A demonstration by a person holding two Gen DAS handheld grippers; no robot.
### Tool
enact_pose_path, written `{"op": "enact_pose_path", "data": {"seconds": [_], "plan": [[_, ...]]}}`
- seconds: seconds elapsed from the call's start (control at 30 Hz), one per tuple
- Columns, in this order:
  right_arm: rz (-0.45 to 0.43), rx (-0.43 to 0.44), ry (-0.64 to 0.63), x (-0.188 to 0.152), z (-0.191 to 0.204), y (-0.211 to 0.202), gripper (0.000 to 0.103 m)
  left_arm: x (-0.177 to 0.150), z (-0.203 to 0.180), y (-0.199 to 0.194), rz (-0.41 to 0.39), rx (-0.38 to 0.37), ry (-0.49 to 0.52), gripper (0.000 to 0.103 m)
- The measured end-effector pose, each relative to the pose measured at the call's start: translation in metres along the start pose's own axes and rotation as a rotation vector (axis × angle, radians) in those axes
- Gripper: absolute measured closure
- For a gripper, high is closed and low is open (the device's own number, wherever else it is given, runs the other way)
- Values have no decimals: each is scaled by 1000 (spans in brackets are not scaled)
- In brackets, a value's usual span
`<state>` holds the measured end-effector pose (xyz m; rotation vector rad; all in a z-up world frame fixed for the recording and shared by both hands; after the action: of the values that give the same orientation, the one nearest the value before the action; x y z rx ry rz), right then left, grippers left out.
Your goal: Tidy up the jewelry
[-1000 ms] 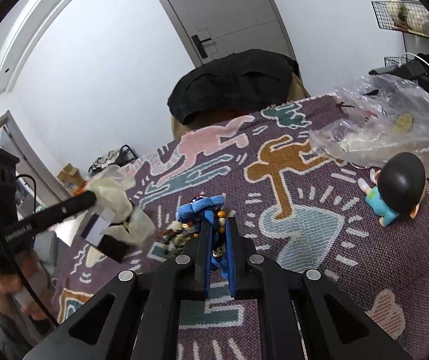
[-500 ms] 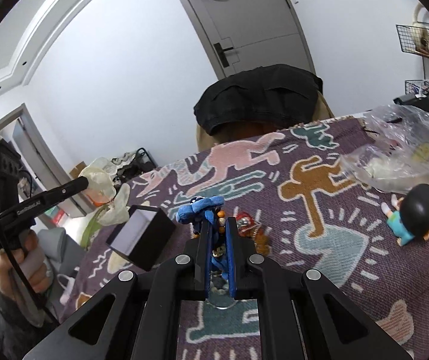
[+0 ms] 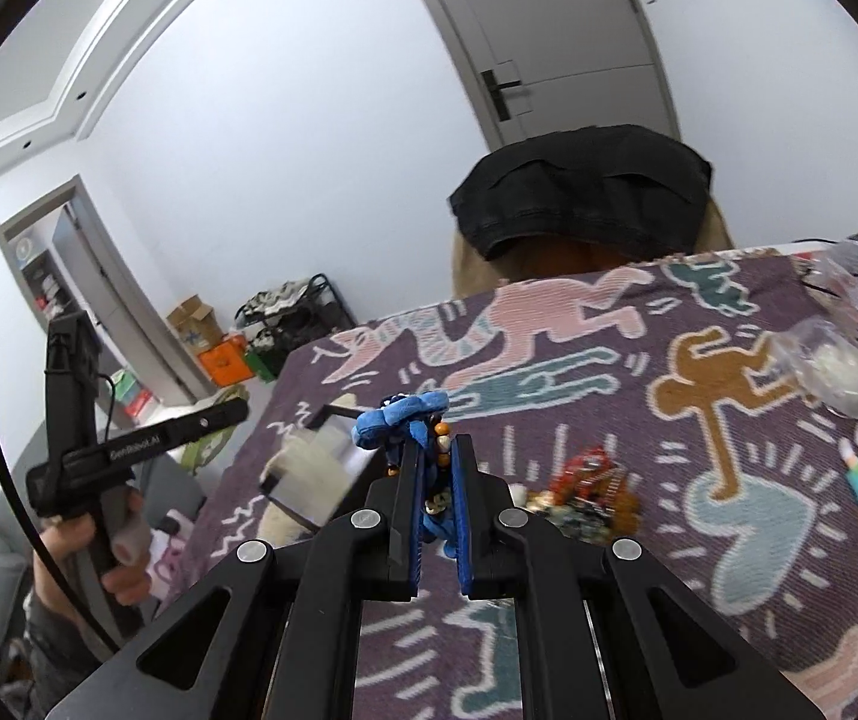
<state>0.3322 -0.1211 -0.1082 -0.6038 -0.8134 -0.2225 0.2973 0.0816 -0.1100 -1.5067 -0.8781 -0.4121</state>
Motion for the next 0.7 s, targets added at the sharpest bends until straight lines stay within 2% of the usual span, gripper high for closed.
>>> {"op": "enact_pose_path", "data": {"seconds": [0.03, 0.07, 0.27, 0.43, 0.6, 0.7], "plan": [[9, 8, -5, 0, 5, 7, 94, 0, 4, -4, -20, 1, -10, 19], [19, 14, -11, 1, 10, 15, 94, 0, 9, -8, -42, 2, -19, 17], [69, 49, -38, 3, 37, 57, 94, -7, 38, -20, -52, 11, -67, 17], [111, 64, -53, 3, 54, 88, 94, -12, 62, -31, -90, 44, -106, 17], [141, 52, -61, 3, 62, 119, 93, -19, 76, -41, -123, 65, -129, 17], [152, 10, -77, 3, 62, 130, 90, -22, 79, -44, -138, 79, -123, 17]]}}
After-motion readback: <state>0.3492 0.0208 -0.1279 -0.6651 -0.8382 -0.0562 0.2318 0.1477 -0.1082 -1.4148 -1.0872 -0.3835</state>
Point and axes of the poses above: each gripper's, at about its wrist camera, not at the fingertips, and y roughly the way its jaws point, z to its left, x to its top, the point moved 10 cm from there along y, roughly the way its jaws point, and after that the axes turned 15 degrees about x, right-handed, at the moved point
